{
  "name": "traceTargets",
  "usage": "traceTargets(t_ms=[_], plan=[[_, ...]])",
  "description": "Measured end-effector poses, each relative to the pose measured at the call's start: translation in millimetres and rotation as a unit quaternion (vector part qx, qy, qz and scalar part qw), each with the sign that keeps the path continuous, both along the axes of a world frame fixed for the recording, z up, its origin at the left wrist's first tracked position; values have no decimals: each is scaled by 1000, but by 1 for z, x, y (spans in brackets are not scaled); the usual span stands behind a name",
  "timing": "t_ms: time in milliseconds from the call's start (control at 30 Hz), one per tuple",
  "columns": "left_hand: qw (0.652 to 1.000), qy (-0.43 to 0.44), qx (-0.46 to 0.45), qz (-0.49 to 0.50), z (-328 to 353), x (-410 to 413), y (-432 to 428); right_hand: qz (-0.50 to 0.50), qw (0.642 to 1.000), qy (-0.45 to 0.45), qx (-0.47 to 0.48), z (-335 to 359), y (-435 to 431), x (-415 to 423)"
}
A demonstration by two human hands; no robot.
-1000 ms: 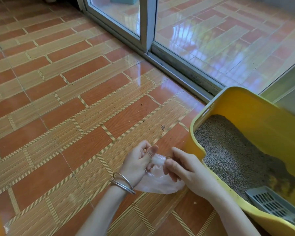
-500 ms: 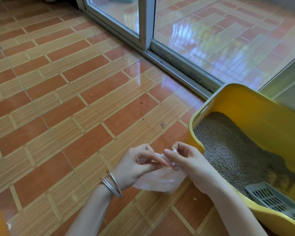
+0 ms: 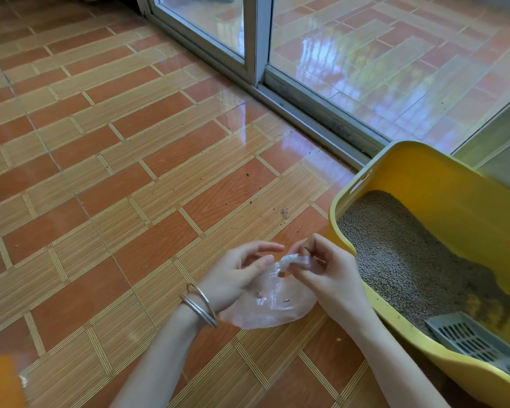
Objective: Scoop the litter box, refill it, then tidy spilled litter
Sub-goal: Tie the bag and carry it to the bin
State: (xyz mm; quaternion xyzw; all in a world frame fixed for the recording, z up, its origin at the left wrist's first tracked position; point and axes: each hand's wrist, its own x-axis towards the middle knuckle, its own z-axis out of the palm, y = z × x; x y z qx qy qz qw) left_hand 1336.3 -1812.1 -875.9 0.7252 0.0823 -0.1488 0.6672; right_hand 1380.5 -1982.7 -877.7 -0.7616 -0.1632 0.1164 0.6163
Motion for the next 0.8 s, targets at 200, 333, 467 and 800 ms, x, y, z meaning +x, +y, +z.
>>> traceTargets(t_ms=[200, 333, 467, 800], plan=[[997, 38, -64, 5, 5, 5, -5, -15, 996, -83, -29, 0, 0, 2], [996, 44, -71, 43, 2, 7, -7, 1, 991, -117, -69, -1, 0, 2], [988, 78, -102, 85, 2, 6, -5, 27, 987, -118, -101, -4, -4, 5], [906, -79, 342, 239, -22, 6, 21, -23, 988, 141, 66, -14, -19, -2]])
